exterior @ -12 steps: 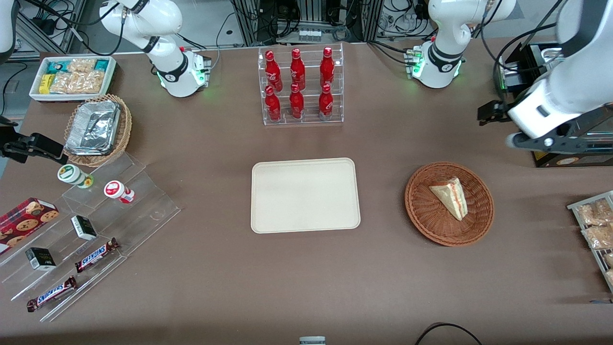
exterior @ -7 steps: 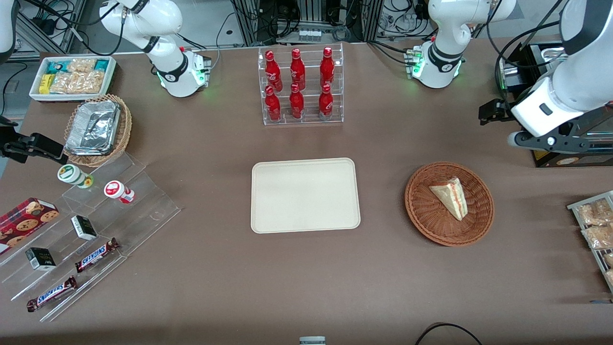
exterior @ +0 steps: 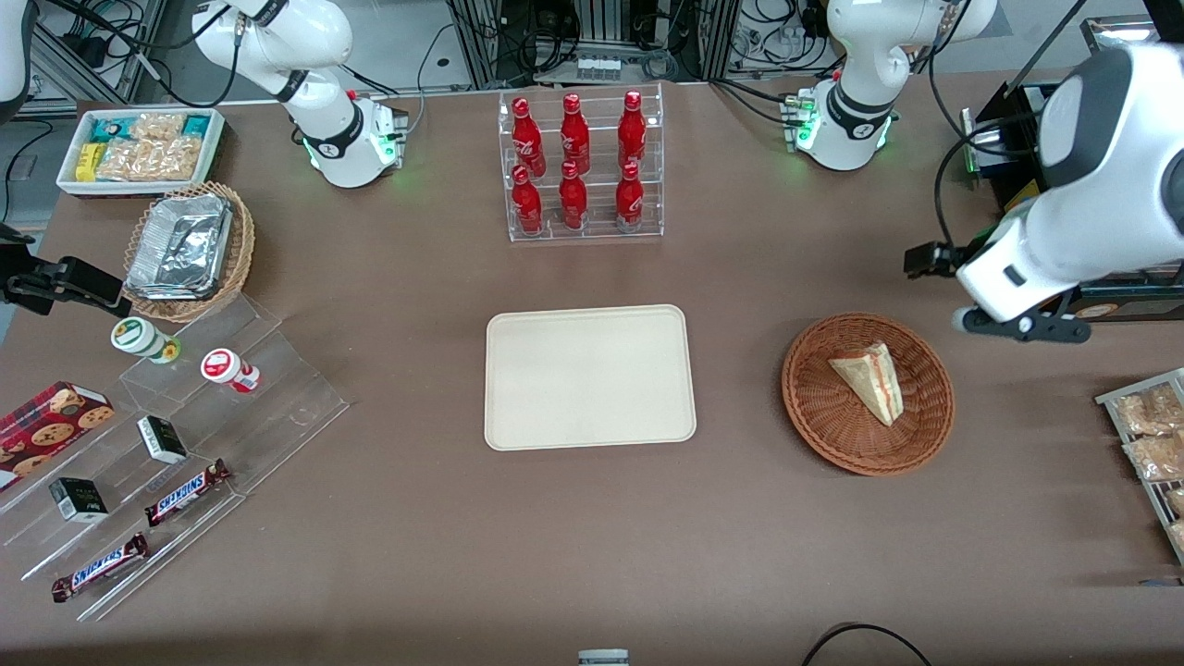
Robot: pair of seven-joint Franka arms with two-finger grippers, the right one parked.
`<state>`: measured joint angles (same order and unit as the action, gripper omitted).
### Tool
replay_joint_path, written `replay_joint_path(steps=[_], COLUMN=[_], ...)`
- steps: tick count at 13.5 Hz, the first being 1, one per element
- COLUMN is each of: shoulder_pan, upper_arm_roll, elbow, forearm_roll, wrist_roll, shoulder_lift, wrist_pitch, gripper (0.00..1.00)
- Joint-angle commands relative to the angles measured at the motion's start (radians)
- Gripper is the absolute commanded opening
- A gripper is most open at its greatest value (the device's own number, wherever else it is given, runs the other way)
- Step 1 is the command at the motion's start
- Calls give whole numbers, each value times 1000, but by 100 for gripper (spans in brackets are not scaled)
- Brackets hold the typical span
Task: Place sandwich from basket to tray
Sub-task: 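Move the left gripper down over the wrapped sandwich in the wicker basket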
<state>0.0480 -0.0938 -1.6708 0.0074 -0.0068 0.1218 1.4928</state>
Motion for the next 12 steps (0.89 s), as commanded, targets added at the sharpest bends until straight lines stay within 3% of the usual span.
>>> replay_joint_path(steps=[1,8,10,12], shoulder_pan=[3,-3,-39,-39], upper_arm_roll=[3,11,12,11], elbow=[-111,-423,-461,-478], forearm_roll=[3,5,-1,-9], wrist_roll=[-15,-31,-97,-277], shoulder_lift=[-16,-7,6,13], wrist_pitch=[117,570,650,705], gripper=[100,100,100,100])
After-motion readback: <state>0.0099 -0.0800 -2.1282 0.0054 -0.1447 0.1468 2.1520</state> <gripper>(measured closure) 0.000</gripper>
